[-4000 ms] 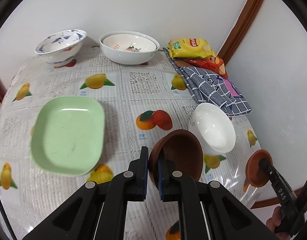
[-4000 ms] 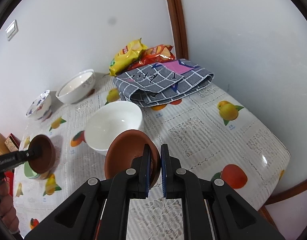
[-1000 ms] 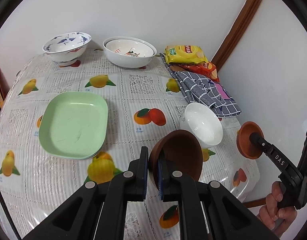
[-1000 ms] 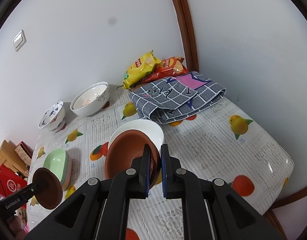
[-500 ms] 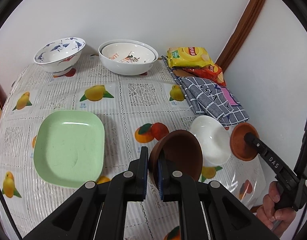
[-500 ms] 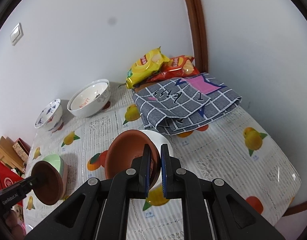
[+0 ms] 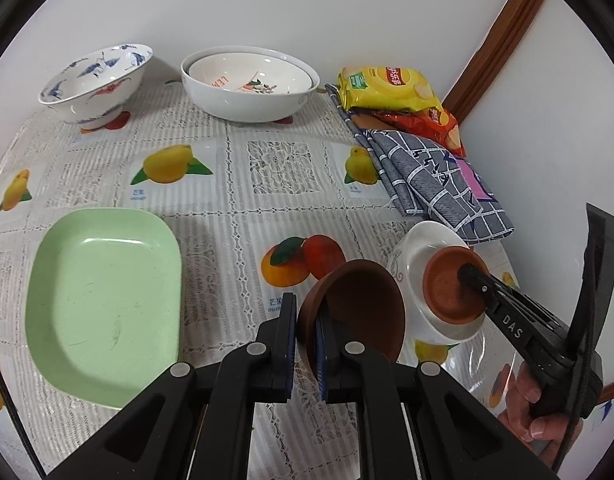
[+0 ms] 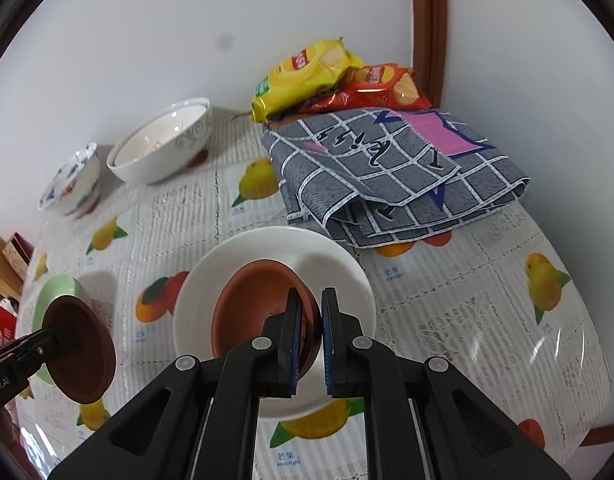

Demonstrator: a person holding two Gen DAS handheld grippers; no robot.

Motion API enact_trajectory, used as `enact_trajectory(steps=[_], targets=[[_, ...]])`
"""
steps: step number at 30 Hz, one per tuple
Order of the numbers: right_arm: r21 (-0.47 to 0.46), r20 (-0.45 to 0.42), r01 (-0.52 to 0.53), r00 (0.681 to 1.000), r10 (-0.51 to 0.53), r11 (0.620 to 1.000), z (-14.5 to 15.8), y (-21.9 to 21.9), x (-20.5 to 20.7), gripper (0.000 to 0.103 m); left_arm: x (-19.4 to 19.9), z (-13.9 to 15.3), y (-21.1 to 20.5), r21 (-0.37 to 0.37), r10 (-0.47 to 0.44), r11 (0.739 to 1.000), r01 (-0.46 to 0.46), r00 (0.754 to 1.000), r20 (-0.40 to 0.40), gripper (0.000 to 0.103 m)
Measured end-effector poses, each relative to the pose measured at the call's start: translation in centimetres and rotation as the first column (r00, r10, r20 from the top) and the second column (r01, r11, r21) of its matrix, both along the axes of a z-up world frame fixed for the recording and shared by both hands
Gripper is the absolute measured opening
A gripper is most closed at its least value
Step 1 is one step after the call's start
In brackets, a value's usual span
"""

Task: Organize plates and bowls
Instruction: 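Lower the right gripper's brown bowl into the white bowl and open it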

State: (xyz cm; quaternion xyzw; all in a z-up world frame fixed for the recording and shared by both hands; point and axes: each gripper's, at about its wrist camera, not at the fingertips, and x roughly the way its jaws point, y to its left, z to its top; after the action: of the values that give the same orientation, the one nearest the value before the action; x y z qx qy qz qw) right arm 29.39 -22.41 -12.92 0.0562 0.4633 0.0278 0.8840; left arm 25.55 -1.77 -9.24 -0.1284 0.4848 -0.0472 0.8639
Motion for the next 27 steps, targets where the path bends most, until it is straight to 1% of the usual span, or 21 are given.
enact_trajectory(steps=[11,18,23,27], targets=[[-0.044,-0.046,-0.029,0.999,0.027,0.999,-1.5,1.2,1.5,0.010,1.0,-1.1,0.0,-0.020,-0.011,1.000,0.011,1.000,-0.014,0.009],[-0.099,-0.060,-0.040,0.998,0.034,0.994,-2.0,1.9,1.9,0.010,1.3,-1.6,0.1,-0.035,-0.013,0.999,0.012,1.000,-0.020,0.009],[-0.190,-0.079,-0.054,0.996,0.040,0.980,-2.7,2.5,2.3,0.010,1.4,-1.8,0.0,-0.039,-0.015,0.999,0.014,1.000,-0.024,0.009],[-0.207,-0.101,-0.069,0.994,0.049,0.976,-3.1,2.8,2.3,0.012,1.3,-1.8,0.1,-0.038,-0.013,0.999,0.012,1.000,-0.025,0.009]])
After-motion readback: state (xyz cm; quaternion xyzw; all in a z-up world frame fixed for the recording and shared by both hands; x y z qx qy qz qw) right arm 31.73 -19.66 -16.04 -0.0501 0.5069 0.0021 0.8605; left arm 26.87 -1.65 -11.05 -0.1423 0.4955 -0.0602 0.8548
